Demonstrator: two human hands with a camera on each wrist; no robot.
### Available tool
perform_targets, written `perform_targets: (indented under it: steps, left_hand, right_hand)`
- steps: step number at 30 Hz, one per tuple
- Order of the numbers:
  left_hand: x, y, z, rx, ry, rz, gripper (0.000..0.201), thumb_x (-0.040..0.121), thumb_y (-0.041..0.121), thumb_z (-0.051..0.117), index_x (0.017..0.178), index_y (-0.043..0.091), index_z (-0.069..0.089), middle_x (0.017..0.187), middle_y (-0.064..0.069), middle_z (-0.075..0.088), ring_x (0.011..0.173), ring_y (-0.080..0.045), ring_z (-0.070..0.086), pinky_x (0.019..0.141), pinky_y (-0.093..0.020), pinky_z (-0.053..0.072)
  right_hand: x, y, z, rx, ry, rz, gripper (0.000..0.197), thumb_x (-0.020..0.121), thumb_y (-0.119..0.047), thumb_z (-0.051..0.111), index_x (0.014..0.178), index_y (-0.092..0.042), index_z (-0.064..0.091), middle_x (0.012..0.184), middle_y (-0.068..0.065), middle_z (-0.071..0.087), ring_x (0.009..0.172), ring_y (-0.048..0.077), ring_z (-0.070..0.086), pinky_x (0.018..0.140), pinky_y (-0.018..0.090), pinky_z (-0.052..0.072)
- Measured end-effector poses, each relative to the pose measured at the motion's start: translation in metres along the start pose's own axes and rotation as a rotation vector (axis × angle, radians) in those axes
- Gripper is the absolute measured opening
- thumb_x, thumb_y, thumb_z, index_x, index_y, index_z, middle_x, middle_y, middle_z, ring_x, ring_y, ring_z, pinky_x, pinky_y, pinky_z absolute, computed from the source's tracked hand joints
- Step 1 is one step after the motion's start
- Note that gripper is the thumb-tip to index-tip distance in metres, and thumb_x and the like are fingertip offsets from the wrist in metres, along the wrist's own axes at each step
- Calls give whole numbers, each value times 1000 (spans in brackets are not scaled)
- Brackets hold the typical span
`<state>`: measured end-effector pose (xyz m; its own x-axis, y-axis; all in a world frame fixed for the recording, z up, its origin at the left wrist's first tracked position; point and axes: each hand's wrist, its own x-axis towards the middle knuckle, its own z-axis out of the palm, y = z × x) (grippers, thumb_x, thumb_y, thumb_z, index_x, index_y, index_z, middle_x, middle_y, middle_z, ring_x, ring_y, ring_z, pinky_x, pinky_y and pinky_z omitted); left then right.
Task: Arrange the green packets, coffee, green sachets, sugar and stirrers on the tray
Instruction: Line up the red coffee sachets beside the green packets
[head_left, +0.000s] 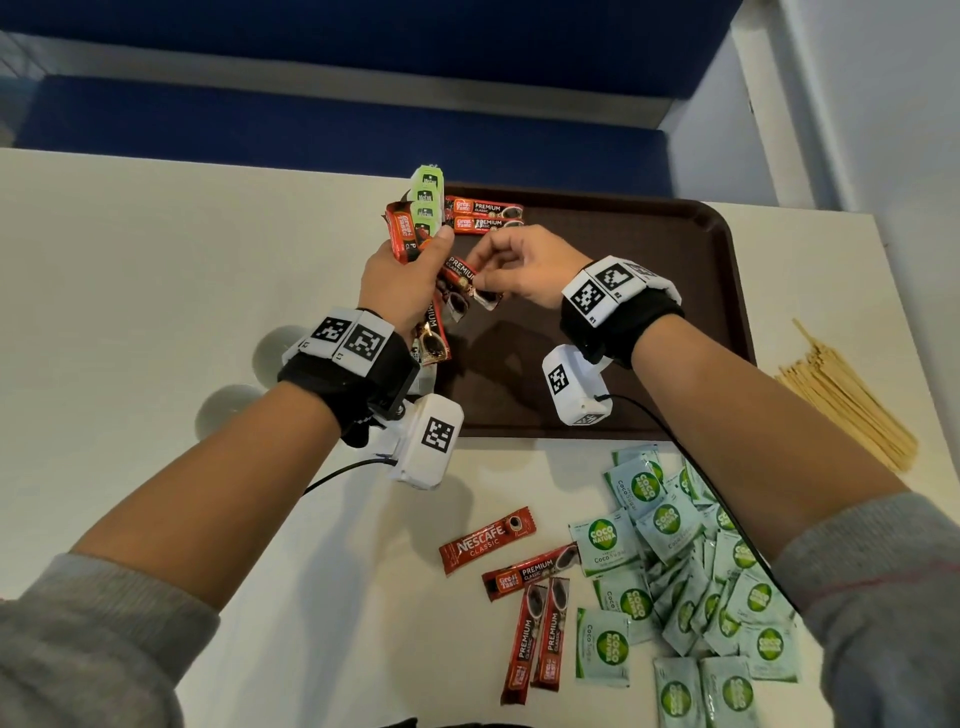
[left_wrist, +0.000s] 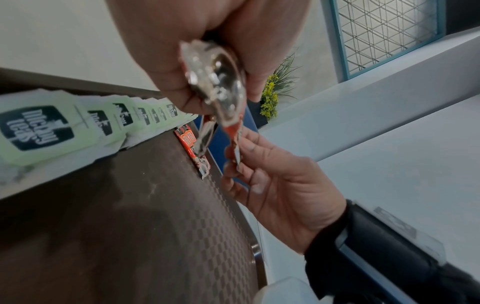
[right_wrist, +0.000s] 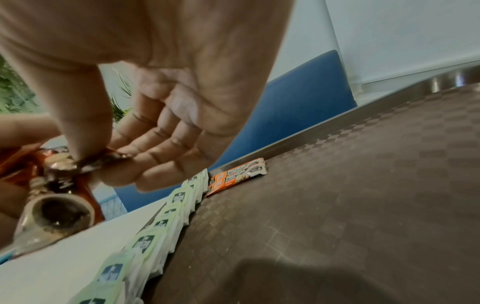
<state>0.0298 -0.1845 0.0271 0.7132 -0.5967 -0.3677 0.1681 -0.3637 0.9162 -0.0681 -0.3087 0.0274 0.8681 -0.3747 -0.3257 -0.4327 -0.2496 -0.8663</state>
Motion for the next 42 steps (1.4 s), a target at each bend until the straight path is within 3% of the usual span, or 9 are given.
perform_targets:
  steps: [6,12,15,18,23,28,33,38,42]
  left_hand:
    - [0,-1,-2,-25,10,-24,24,88,40,63,100,20,68,96,-2,72,92,-19,68,94,-43,52]
    - [2,-5,-3,-57,10,-56,6,89,30,64,83,28,66,76,1,72,77,-17,69,89,-45,55]
    - [4,-5,-2,-44,23,-56,8,89,29,63,82,29,65,73,5,71,76,-15,69,89,-42,54]
    - [6,-5,-1,-2,20,-54,9,90,31,62,81,29,64,76,5,71,82,-16,70,92,-43,53]
    - [10,-7,-2,69,43,-40,9,89,31,62,82,26,65,89,-1,72,91,-22,68,93,-47,51]
    - [15,-5,-3,60,89,-54,4,89,28,61,90,24,62,102,-5,71,93,-18,67,92,-39,52]
    - [20,-6,-4,56,61,-40,10,91,28,59,95,20,62,92,-1,69,72,-9,64,69,-22,52]
    - [21,-5,-1,75,49,-42,9,89,31,61,91,23,64,97,-3,71,89,-19,68,88,-39,54]
    - [21,-5,2,81,41,-40,11,89,30,63,78,28,61,85,1,71,81,-20,67,89,-45,54]
  right_hand:
    - [0,2,-7,-35,136,-29,14,90,-2,56,96,-13,60,80,-6,55,70,2,53,66,11,48]
    - [1,12,-11,56,299,-46,14,87,-9,63,99,-16,63,83,-7,57,77,3,55,74,14,51]
    - [3,17,-11,123,263,41,14,86,-13,66,100,-14,64,86,-3,62,86,13,63,77,23,56]
    - [7,22,-11,160,214,72,10,85,-6,66,93,-14,66,87,0,63,87,16,65,78,32,59]
    - [16,32,-16,172,310,94,16,87,0,61,90,-15,65,86,-1,62,81,11,63,74,24,56]
    - [25,49,-25,-60,434,211,19,90,-7,58,104,-16,68,96,0,63,89,11,61,80,22,54]
    - [44,62,-27,-150,465,344,19,89,-9,60,103,-18,69,90,-2,63,89,10,60,88,28,53]
    - [58,65,-24,-176,496,377,14,86,-11,66,97,-18,68,95,1,66,93,14,65,89,30,54]
    - [61,65,-24,-260,532,360,19,83,-14,70,102,-13,66,97,1,65,87,10,59,88,22,50]
